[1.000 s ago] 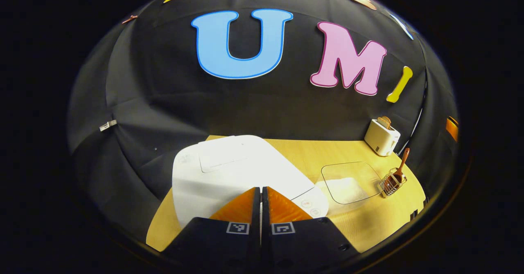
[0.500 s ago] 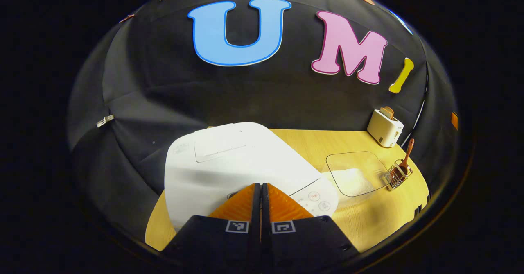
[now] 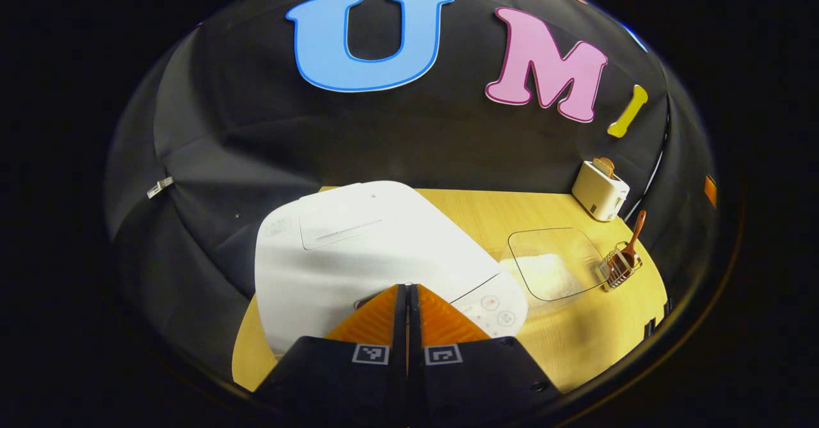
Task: Close the left gripper, press the button to open the rice cooker; take a wooden spoon from the chopstick holder with the right hand, scoop a spoonful of rice and pour it into the rice cooker, then put the wooden spoon back into the chopstick holder.
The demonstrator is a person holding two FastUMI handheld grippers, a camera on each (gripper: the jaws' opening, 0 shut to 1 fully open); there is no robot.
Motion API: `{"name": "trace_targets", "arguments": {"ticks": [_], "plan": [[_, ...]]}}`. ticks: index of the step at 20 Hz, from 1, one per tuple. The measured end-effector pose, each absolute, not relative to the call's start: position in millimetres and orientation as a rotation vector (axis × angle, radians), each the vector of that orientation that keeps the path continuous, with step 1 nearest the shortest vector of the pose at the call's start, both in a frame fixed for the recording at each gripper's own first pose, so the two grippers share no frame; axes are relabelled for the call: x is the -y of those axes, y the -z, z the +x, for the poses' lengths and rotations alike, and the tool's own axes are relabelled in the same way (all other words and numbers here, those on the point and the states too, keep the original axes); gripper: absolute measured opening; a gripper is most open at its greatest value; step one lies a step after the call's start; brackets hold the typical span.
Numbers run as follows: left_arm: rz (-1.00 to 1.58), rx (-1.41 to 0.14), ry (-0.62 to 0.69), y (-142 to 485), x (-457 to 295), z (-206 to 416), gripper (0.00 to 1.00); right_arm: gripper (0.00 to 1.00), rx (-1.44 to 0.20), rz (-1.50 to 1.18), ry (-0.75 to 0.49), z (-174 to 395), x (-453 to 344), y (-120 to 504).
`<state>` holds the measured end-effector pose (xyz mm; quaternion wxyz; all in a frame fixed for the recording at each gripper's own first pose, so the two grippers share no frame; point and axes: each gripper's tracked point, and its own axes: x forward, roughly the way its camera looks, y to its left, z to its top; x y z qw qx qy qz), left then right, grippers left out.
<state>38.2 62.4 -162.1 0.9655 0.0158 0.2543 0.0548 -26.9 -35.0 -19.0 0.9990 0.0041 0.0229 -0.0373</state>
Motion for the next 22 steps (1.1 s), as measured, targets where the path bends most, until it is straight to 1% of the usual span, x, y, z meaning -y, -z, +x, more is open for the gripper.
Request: {"name": "trace_targets", "arguments": {"ticks": [5,9,10,11,12,15,18,22], "plan": [[0.001,-0.544,-0.091,162.9,-63.1,38.8,0.06,0.95,-0.044,0.017,0.080,-26.9,34.7,18.9],[-0.146,-0.600,-0.055,161.3,-62.2,40.1,0.06,0.95,-0.035,0.021,0.084,-26.5,35.2,16.9],[-0.192,-0.627,-0.044,162.0,-62.0,38.7,0.06,0.90,-0.032,0.024,0.085,-26.3,35.6,15.7],[-0.218,-0.654,-0.028,160.2,-61.1,37.8,0.06,0.95,-0.030,0.027,0.084,-25.9,35.0,15.7],[-0.226,-0.669,-0.016,161.1,-61.9,37.9,0.06,0.95,-0.031,0.029,0.082,-25.7,34.5,16.2],[-0.180,-0.681,0.010,163.1,-65.3,41.0,0.06,0.95,-0.031,0.027,0.073,-25.0,31.2,17.0],[-0.180,-0.680,-0.023,152.8,-65.0,42.8,0.06,0.95,-0.029,0.025,0.070,-24.4,30.4,16.3],[-0.080,-0.594,-0.035,117.9,-64.9,47.5,0.06,0.95,-0.030,0.028,0.071,-24.1,32.9,17.1]]}}
